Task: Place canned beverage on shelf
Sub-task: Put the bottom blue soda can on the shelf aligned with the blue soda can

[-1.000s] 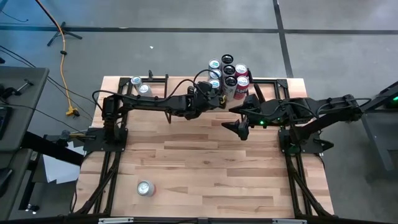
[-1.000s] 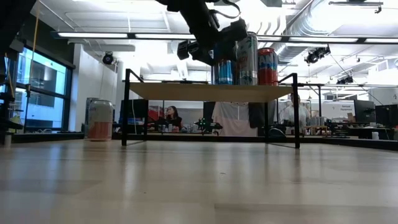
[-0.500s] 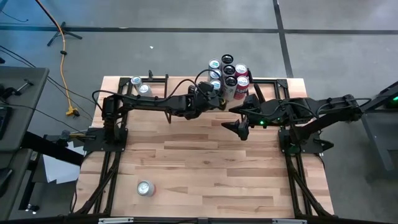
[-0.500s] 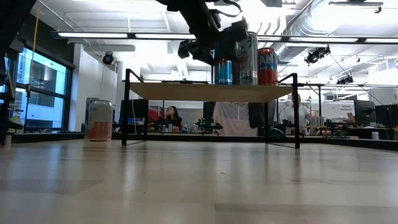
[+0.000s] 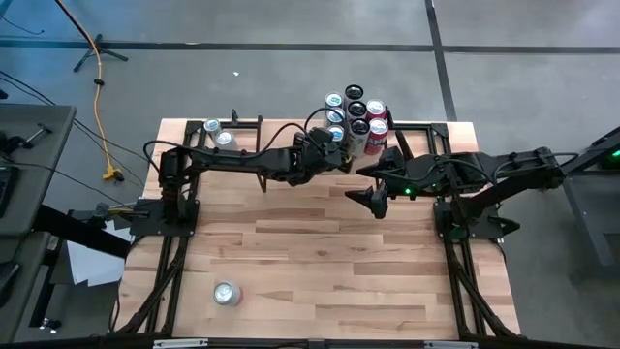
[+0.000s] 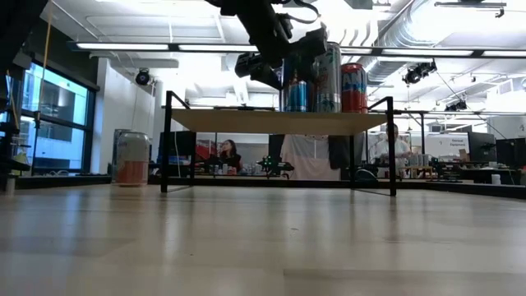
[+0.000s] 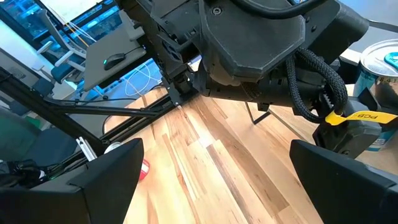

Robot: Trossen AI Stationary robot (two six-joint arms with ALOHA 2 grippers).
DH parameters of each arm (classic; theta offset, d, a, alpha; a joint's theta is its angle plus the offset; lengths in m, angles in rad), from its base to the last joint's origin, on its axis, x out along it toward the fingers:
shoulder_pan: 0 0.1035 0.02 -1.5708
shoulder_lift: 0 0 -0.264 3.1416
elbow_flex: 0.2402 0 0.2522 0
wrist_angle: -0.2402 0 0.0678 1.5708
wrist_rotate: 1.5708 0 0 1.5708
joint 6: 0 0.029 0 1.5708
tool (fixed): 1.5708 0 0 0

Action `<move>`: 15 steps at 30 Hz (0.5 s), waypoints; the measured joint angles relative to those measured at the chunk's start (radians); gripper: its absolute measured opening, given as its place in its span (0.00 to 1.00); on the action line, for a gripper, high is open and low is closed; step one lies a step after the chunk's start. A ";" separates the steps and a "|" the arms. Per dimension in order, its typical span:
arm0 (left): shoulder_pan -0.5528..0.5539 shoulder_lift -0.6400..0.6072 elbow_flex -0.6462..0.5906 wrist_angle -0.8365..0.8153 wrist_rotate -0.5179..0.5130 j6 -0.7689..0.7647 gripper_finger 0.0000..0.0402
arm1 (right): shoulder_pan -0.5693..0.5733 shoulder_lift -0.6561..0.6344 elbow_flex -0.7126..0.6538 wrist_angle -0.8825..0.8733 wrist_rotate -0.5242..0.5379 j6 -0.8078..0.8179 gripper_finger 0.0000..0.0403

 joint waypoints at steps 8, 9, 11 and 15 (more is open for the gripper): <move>-0.027 -0.006 0.007 -0.002 -0.008 0.055 0.79 | 0.000 0.000 0.000 -0.005 0.000 0.000 0.97; -0.033 -0.006 0.009 -0.003 -0.009 0.061 0.79 | 0.000 0.000 0.000 -0.005 0.000 0.000 0.97; -0.046 -0.006 0.009 -0.004 -0.011 0.069 0.79 | 0.000 0.000 0.000 -0.008 0.000 0.000 0.97; -0.073 -0.006 0.009 -0.004 -0.069 0.077 0.78 | 0.000 0.000 0.000 -0.007 0.000 0.000 0.97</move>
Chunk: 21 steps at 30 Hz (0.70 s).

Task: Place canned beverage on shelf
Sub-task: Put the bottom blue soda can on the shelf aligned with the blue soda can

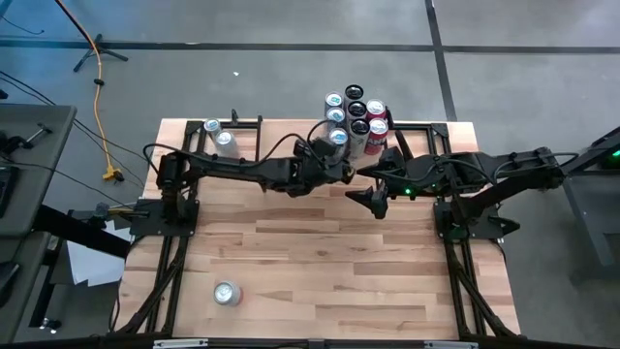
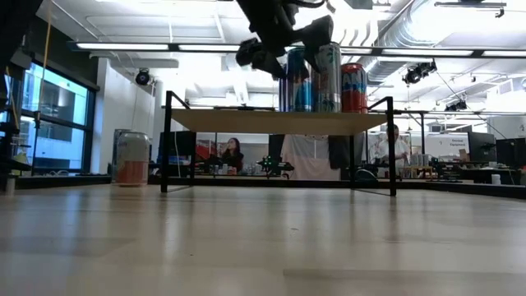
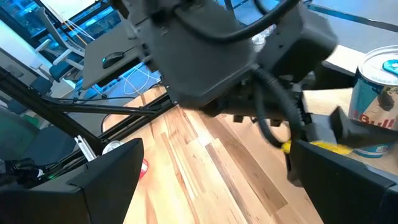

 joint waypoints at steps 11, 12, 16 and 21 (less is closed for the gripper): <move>-0.019 -0.049 0.002 -0.087 -0.126 -0.047 0.79 | 0.000 0.001 0.000 -0.003 0.000 0.000 0.97; -0.022 -0.057 0.002 -0.096 -0.122 -0.053 0.79 | 0.000 0.001 0.000 -0.003 0.000 0.000 0.97; -0.038 -0.090 0.002 -0.099 -0.118 -0.053 0.79 | 0.000 0.001 0.000 -0.005 0.003 -0.008 0.97; -0.074 -0.127 0.002 -0.108 -0.110 -0.049 0.78 | 0.000 0.001 0.000 -0.005 0.003 -0.008 0.97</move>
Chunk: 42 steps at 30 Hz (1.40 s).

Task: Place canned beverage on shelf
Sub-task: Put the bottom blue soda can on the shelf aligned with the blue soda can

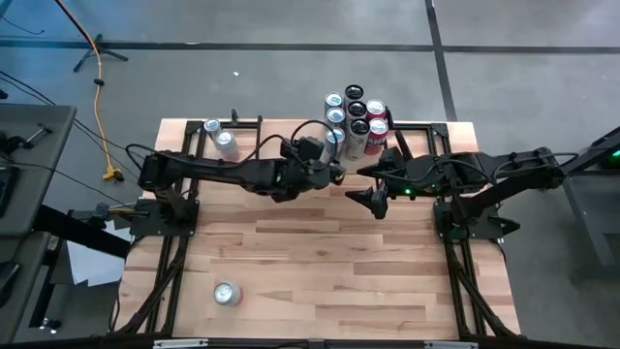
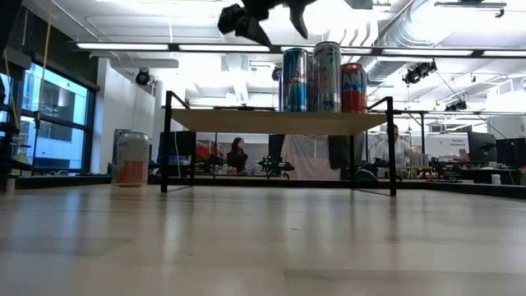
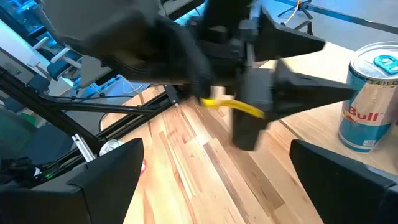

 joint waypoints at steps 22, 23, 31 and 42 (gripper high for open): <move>-0.359 -0.584 -0.174 -0.259 -0.047 0.152 0.79 | 0.025 0.156 0.000 0.012 0.134 0.149 0.54; -0.378 -0.614 -0.200 -0.260 -0.074 0.143 0.79 | 0.029 0.180 0.000 0.014 0.161 0.167 0.42; -0.431 -0.766 -0.358 -0.259 -0.132 0.016 0.79 | 0.058 0.383 0.000 0.019 0.466 0.366 0.05; -0.431 -0.769 -0.393 -0.252 0.016 0.129 0.79 | -0.046 0.632 0.222 -0.234 0.688 0.436 0.00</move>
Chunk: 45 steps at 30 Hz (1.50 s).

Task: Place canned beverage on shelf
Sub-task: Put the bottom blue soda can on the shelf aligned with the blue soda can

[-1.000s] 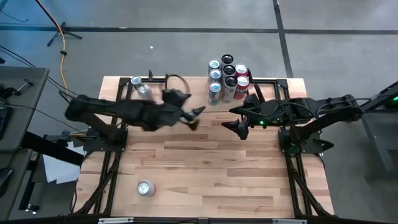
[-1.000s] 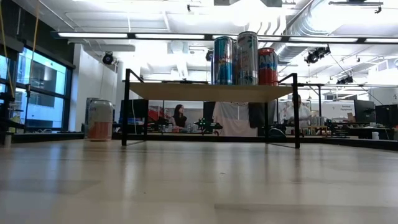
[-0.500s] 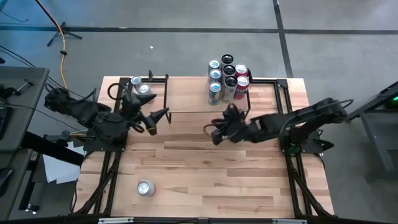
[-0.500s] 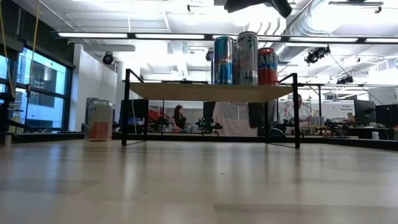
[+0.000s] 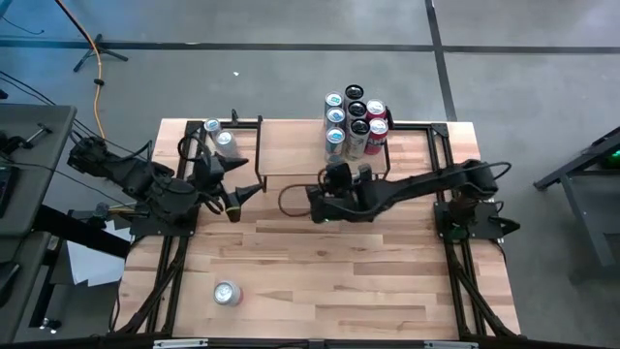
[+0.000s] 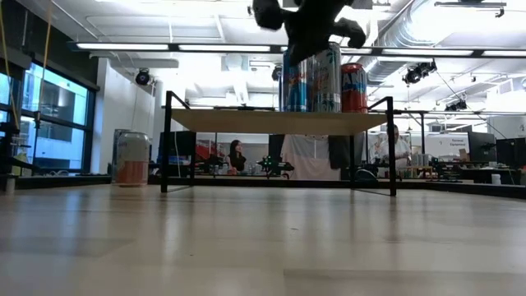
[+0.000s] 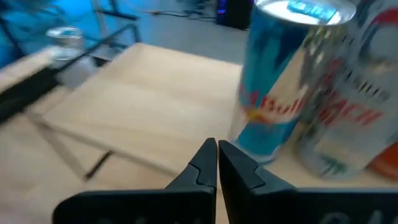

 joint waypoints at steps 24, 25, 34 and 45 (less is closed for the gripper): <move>0.001 0.001 0.000 0.001 0.098 0.049 0.79 | -0.073 0.107 0.171 -0.209 0.064 0.063 0.00; 0.001 0.001 0.000 0.001 0.097 0.049 0.79 | -0.073 0.107 0.171 -0.209 0.065 0.063 0.00; 0.001 0.001 0.000 0.001 0.097 0.049 0.79 | -0.089 0.107 0.170 -0.208 0.086 0.062 0.00; 0.001 0.001 0.000 -0.006 0.097 0.049 0.79 | -0.108 0.107 0.170 -0.208 0.086 0.063 0.00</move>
